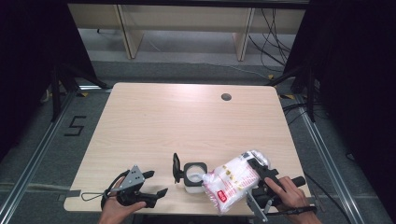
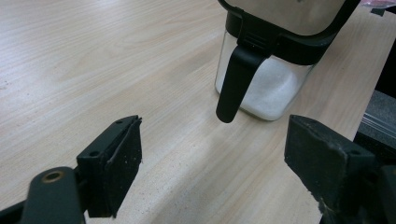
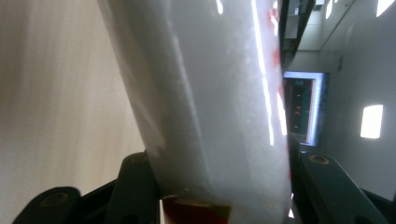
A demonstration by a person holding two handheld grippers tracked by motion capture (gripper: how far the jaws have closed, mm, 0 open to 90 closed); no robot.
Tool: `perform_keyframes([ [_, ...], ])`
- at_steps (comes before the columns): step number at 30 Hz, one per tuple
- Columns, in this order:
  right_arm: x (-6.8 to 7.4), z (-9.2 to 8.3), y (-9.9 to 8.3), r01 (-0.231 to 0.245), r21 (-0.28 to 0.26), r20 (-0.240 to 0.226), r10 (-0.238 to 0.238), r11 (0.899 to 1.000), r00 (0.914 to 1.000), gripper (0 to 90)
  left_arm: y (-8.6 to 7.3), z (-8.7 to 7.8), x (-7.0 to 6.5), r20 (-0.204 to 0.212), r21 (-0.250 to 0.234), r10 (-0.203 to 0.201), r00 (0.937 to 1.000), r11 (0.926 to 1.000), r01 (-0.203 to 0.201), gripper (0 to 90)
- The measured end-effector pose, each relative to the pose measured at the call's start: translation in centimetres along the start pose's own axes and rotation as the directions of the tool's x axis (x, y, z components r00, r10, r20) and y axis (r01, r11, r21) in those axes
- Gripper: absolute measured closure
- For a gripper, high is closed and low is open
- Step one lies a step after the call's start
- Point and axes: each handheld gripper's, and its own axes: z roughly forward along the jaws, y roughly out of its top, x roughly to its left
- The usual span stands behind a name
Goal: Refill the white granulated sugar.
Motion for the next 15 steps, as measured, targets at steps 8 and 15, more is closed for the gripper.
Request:
perform_keyframes([
  [8,0.45,0.17,-1.16,-0.145,-0.094,-0.056,0.140,0.985,0.9886,58.6,0.09,-0.08,0.05,0.002,0.000,0.019,0.9998,0.9998,-0.019,18.5],
  [15,0.86,0.31,-1.09,-0.269,-0.145,-0.111,0.254,0.952,0.9608,59.0,0.07,-0.09,-0.04,0.004,-0.004,-0.002,1.0000,1.0000,0.002,18.5],
])
